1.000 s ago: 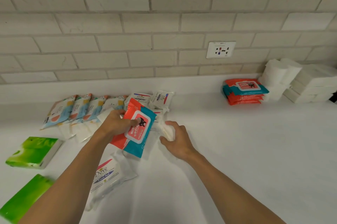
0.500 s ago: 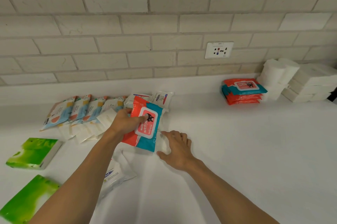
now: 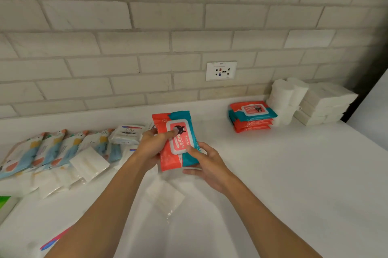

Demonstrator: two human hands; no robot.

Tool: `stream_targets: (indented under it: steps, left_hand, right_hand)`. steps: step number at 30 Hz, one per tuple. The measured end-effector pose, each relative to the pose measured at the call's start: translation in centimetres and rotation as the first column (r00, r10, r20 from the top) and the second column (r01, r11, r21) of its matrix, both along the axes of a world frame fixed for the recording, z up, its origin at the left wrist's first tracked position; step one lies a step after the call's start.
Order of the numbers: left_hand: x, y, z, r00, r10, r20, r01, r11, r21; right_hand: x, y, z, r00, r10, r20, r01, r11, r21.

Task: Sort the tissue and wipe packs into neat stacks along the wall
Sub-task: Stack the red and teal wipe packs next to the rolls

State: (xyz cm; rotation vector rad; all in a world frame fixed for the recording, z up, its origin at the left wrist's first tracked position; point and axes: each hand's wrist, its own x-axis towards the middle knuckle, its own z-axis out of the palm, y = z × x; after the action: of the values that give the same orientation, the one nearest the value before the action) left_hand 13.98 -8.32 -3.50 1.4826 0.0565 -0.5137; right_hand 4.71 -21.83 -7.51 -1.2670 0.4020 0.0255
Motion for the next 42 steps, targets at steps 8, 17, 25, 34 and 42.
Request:
stream_targets:
  steps: [8,17,25,34,42]
  left_hand:
    - [0.4,-7.1,0.3,0.990,-0.132,-0.052,0.123,0.981,-0.147]
    - [3.2,-13.2,1.2,0.990,-0.143,-0.018,0.141,0.988,-0.069]
    - [4.6,-21.9,1.8,0.990,-0.140,-0.013,0.140,0.990,-0.003]
    - [6.1,-30.0,-1.6,0.999,-0.011,-0.049,0.012,1.000,0.013]
    - [6.8,-31.8,-3.3,0.973,-0.023,0.231,-0.078,0.905,0.419]
  right_hand:
    - [0.5,-7.9,0.5,0.977,-0.212,0.024,0.206,0.967,0.148]
    - [2.0,-17.7,2.5,0.968,-0.248,0.032,0.241,0.961,0.135]
    - [6.6,-27.3,4.7,0.950,-0.310,0.036,0.298,0.863,-0.409]
    - [10.7,-32.2,3.9,0.997,-0.070,0.034,0.064,0.484,-0.873]
    - [10.4,-31.7,1.7,0.994,-0.007,0.107,0.105,0.245,-0.964]
